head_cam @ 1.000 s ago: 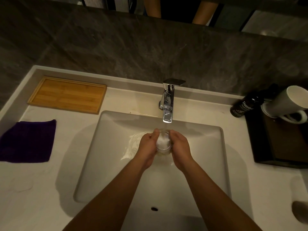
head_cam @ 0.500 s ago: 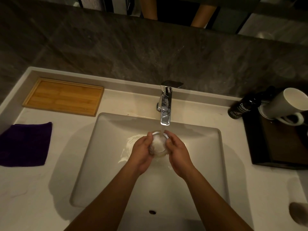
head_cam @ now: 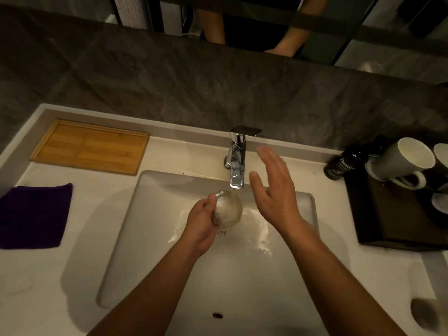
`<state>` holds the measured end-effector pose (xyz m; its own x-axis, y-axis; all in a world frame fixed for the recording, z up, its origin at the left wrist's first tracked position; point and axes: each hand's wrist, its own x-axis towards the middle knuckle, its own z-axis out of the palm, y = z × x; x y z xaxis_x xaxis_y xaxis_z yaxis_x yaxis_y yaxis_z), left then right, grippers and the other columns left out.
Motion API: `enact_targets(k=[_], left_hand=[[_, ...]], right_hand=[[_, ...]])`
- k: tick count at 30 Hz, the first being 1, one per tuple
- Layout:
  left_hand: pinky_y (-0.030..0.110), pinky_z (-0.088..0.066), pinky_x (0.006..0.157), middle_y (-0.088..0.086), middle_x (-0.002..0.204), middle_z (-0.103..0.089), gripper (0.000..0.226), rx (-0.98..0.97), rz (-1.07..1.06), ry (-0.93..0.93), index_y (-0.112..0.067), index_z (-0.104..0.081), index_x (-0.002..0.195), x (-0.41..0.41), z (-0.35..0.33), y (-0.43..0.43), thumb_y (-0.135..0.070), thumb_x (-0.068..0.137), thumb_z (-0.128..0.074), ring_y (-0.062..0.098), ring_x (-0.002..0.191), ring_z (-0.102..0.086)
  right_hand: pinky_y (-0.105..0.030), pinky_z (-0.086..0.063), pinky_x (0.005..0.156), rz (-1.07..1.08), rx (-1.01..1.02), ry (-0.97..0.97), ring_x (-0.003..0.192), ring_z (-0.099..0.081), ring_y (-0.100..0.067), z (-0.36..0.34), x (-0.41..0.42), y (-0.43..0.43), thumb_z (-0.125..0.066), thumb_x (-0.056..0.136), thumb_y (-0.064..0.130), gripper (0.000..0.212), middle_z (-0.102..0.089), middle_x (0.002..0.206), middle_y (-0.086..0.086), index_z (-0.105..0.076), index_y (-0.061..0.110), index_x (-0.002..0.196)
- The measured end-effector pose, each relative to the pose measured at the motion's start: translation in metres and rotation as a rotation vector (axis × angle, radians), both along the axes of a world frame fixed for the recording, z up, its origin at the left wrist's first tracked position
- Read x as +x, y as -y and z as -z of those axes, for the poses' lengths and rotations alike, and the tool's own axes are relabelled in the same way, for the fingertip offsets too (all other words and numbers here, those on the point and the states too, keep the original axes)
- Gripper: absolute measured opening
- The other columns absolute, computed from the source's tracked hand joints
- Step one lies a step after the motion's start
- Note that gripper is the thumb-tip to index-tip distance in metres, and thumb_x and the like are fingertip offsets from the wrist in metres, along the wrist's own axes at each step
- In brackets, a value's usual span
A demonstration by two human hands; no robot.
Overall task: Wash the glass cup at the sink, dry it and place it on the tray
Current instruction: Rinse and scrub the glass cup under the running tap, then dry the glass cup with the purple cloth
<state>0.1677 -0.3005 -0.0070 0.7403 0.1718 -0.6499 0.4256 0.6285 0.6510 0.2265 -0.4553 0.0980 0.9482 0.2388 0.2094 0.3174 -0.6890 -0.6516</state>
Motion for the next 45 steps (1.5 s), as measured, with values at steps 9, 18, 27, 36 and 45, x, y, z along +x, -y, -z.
enact_targets(k=[9,18,27,36,45], left_hand=[[0.044,-0.048,0.091,0.021,0.115,-0.063,0.05,0.006,-0.007,-0.004,0.003,-0.06,0.127,0.007,-0.008,-0.001,-0.039,0.101,-0.057,0.031,0.103,-0.057],[0.032,-0.044,0.066,0.002,0.073,-0.056,0.026,-0.002,-0.035,0.019,-0.009,-0.061,0.094,0.009,-0.016,0.0,-0.033,0.103,-0.055,0.012,0.061,-0.048],[0.033,-0.047,0.066,0.003,0.078,-0.052,0.024,-0.026,0.01,0.098,-0.008,-0.062,0.101,-0.018,-0.016,-0.002,-0.03,0.104,-0.052,0.011,0.062,-0.053],[0.034,-0.054,0.076,0.01,0.084,-0.062,0.027,0.271,0.245,0.207,0.001,-0.067,0.103,-0.042,-0.03,-0.018,-0.025,0.1,-0.059,0.022,0.081,-0.061],[0.033,-0.058,0.092,0.006,0.101,-0.08,0.02,0.498,0.381,0.301,-0.014,-0.077,0.113,-0.058,-0.051,-0.045,-0.011,0.096,-0.067,0.019,0.095,-0.074]], right_hand=[[-0.044,-0.028,0.126,-0.145,-0.325,0.035,0.16,-0.027,-0.024,-0.033,0.042,-0.036,-0.048,0.104,0.031,0.058,-0.041,0.169,-0.006,-0.042,0.012,0.159],[-0.041,-0.026,0.124,-0.117,-0.2,-0.033,0.161,-0.024,-0.02,-0.014,0.021,-0.013,-0.052,0.104,0.031,0.057,-0.038,0.17,-0.002,-0.043,0.018,0.159],[-0.028,-0.052,0.083,0.203,0.367,-0.614,0.099,-0.068,-0.02,0.057,-0.067,-0.003,-0.066,0.099,0.038,0.038,-0.072,0.109,-0.01,-0.071,0.01,0.123],[-0.031,-0.065,0.075,0.183,0.608,-0.757,0.083,-0.073,-0.019,0.061,-0.067,0.002,-0.065,0.099,0.008,0.02,-0.075,0.1,-0.017,-0.075,-0.001,0.115],[-0.055,-0.06,0.098,0.063,0.579,-0.684,0.097,-0.075,-0.027,0.054,-0.056,-0.006,-0.069,0.092,0.002,0.03,-0.077,0.111,-0.015,-0.075,0.006,0.121]])
